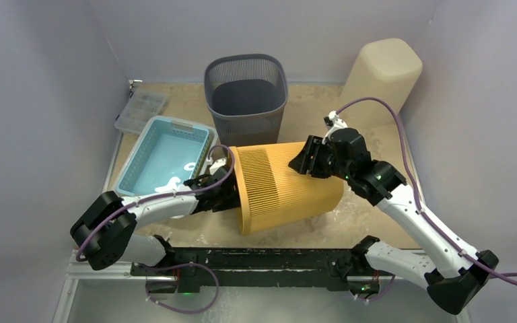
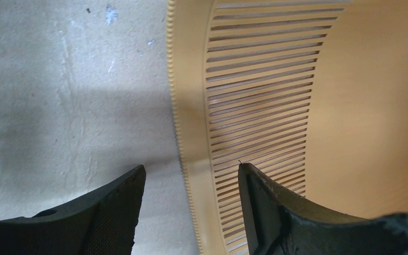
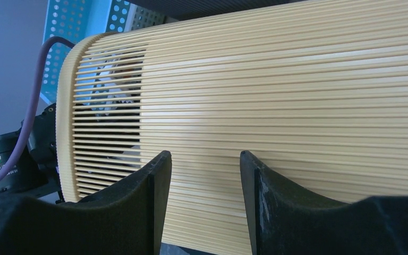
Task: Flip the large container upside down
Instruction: Turn the container upside down at the center of the board.
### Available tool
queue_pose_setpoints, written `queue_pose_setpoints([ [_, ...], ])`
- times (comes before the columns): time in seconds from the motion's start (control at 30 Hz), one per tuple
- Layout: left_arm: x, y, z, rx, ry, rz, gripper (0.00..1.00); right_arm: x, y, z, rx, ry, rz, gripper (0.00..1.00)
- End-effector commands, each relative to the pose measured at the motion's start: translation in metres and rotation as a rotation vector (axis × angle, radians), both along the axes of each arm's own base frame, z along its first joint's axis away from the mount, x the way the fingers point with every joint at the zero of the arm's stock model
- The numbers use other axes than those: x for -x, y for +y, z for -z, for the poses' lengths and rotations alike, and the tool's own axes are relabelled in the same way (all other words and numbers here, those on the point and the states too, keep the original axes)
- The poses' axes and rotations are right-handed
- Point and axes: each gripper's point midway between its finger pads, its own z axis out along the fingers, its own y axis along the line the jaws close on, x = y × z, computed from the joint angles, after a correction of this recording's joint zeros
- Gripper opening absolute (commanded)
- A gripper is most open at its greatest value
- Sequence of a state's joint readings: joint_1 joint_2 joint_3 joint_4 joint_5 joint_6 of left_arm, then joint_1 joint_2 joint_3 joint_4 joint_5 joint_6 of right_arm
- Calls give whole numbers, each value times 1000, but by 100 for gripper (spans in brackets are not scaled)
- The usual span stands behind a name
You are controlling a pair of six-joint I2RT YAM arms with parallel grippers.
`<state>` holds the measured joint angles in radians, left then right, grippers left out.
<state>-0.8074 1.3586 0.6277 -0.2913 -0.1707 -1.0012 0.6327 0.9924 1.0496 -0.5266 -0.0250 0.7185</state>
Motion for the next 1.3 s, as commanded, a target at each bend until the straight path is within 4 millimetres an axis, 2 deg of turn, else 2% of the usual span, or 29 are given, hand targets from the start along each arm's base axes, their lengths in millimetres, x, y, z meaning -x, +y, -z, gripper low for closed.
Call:
queue_pose_setpoints([
  [0.0,-10,0,-23,-6,-62,4,64,10,-5,25,60,78,-13,54],
  [0.13,-6,7,-32,-6,-74,-12,67,10,-6,24,60,76,-7,55],
  [0.4,1,30,-58,1,-129,-73,75,5,-13,15,54,54,51,66],
  [0.6,2,46,-93,17,-200,-120,77,3,-15,6,37,36,80,77],
  [0.8,-1,58,-137,53,-298,-154,80,-3,-19,-25,-19,-33,129,98],
  [0.9,-6,64,-161,50,-351,-171,82,-9,-27,-41,-19,-45,197,99],
  [1.0,-11,77,-181,1,-375,-230,83,-16,-47,-55,-2,-27,348,99],
  [1.07,-14,83,-195,-38,-393,-238,87,-20,-55,-72,-11,-76,395,90],
  [1.13,-17,88,-211,-69,-416,-238,91,-17,-48,-88,-34,-169,295,85],
  [1.17,-18,91,-219,-77,-432,-237,93,-15,-42,-97,-65,-221,243,94],
  [1.2,-18,93,-226,-80,-450,-238,96,-15,-41,-101,-97,-256,238,98],
  [1.27,-19,97,-238,-67,-494,-242,98,-14,-47,-103,-139,-289,279,99],
])
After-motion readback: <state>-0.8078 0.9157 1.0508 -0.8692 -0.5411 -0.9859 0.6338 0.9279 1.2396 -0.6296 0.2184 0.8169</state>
